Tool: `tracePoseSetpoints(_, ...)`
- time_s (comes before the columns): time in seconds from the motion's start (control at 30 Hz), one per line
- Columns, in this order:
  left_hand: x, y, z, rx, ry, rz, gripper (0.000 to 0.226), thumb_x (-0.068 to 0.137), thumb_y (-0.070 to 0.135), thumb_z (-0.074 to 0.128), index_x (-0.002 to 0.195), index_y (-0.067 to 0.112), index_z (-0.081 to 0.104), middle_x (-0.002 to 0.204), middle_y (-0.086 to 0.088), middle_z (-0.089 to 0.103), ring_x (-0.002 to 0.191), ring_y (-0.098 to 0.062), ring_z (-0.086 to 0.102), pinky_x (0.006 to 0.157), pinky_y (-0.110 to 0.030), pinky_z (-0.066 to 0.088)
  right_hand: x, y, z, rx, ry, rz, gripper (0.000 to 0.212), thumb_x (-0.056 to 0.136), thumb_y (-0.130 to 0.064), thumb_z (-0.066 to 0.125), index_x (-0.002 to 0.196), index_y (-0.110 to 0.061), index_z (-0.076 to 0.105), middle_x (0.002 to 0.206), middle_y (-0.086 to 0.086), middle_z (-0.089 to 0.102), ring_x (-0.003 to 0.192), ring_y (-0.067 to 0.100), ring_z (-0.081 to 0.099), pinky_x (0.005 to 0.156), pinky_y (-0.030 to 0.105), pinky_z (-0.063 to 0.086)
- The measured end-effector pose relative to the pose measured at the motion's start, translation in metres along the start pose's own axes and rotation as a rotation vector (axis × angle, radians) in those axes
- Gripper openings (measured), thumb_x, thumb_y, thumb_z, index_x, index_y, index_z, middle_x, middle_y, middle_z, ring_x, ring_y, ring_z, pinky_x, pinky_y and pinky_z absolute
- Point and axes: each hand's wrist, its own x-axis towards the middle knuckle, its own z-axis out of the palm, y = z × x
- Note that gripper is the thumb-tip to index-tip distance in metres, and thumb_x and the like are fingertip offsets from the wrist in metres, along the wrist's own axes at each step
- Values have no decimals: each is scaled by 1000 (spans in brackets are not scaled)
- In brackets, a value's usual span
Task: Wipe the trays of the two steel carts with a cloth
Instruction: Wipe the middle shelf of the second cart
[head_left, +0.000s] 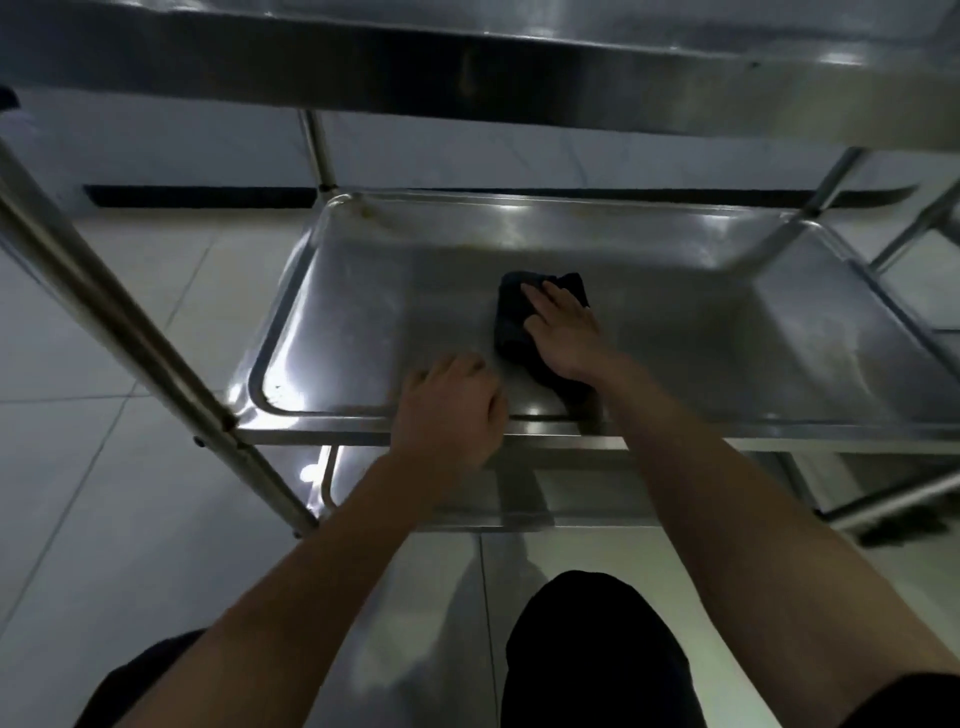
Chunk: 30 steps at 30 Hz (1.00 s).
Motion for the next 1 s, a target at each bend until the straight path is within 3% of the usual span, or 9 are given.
tracePoseSetpoints(0.13, 20, 44, 20, 18, -50, 61, 33, 95, 34, 44, 114, 26, 69, 135, 1, 54, 136, -25, 41, 104, -46, 39, -23, 64, -28, 1, 40, 115, 54, 105, -36, 21, 158, -31, 12, 167, 1, 2, 153, 23, 2, 121, 47, 4)
tracePoseSetpoints(0.27, 26, 58, 30, 21, -14, 29, 34, 91, 31, 42, 106, 23, 71, 115, 3, 64, 113, -22, 58, 95, -40, 41, -39, 124, -53, -60, 59, 232, 52, 106, -34, 21, 158, -29, 18, 168, -1, 2, 153, 22, 1, 121, 48, 5)
tracePoseSetpoints(0.37, 26, 60, 29, -37, 46, 43, 39, 88, 31, 41, 104, 22, 74, 114, 1, 67, 111, -26, 62, 94, -44, 45, -38, 138, -57, -102, 62, 235, 51, 106, -35, 21, 157, -27, 22, 167, -2, 3, 153, 22, 1, 121, 50, 7)
tracePoseSetpoints(0.5, 33, 43, 17, -158, -9, 53, 37, 90, 33, 41, 106, 23, 73, 117, 3, 67, 107, -25, 62, 93, -43, 49, -33, 130, -51, -45, 139, 264, 55, 104, -36, 25, 157, -34, 15, 167, 1, 7, 153, 22, 4, 120, 50, 7)
tracePoseSetpoints(0.67, 33, -39, -1, 26, 40, -156, 27, 88, 24, 60, 114, 21, 70, 133, -4, 59, 122, -31, 52, 93, -47, 45, -18, 109, -42, -32, 106, 235, 55, 103, -37, 26, 157, -35, 14, 167, 0, 4, 153, 22, 2, 121, 48, 4)
tracePoseSetpoints(0.83, 32, -93, -13, 116, -20, -319, 28, 93, 45, 50, 113, 36, 68, 129, -1, 59, 118, -30, 53, 90, -50, 45, 11, 48, -22, -3, 74, 160, 55, 103, -39, 24, 157, -37, 14, 167, -1, 2, 153, 22, 0, 121, 46, -1)
tracePoseSetpoints(1.0, 24, -105, -9, 140, -19, -248, 35, 94, 51, 41, 114, 38, 66, 121, 4, 62, 110, -27, 58, 82, -43, 47, 48, -36, 8, -7, -2, 30, 57, 102, -41, 22, 158, -38, 9, 167, -2, -3, 153, 21, -5, 122, 45, -3)
